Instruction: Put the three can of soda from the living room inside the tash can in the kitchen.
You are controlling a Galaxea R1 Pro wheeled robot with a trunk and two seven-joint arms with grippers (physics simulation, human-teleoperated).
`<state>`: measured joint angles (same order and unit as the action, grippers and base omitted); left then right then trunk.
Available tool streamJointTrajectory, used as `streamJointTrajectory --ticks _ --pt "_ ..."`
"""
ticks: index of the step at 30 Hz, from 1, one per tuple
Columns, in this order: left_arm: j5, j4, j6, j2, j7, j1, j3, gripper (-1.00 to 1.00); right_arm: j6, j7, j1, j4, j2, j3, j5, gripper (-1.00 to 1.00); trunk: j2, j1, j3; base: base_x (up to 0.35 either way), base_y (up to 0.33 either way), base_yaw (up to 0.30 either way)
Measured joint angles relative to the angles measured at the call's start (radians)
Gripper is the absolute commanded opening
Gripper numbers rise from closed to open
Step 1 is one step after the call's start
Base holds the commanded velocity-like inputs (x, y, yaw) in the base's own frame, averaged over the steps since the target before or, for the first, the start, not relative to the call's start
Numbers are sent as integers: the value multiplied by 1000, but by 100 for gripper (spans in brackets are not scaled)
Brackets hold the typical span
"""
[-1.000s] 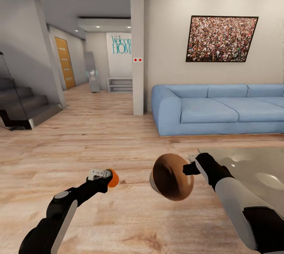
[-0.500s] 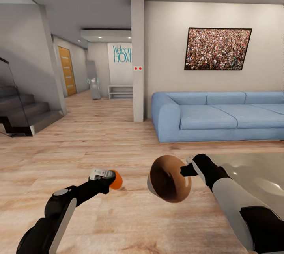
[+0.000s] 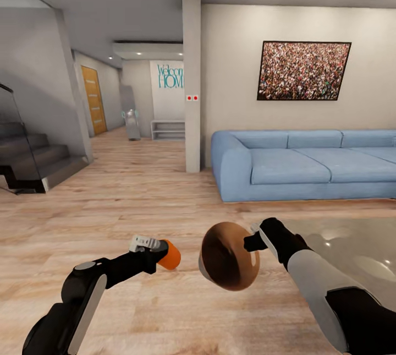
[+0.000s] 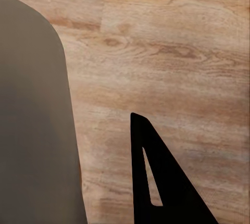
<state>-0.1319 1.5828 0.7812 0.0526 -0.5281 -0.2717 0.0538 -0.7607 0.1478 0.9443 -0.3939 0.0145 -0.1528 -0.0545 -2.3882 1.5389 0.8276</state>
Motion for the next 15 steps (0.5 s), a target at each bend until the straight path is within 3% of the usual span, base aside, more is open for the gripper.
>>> streamJointTrajectory --ticks 10,15 --pt "0 6 48 -2 -44 -12 1 -100 3 -52 0 32 -23 -15 -14 -100 70 -38 -31 0 0 0" --pt "-1 7 64 1 -109 -20 1 -100 4 -71 0 40 -33 -17 -2 -100 105 -58 -47 0 0 0"
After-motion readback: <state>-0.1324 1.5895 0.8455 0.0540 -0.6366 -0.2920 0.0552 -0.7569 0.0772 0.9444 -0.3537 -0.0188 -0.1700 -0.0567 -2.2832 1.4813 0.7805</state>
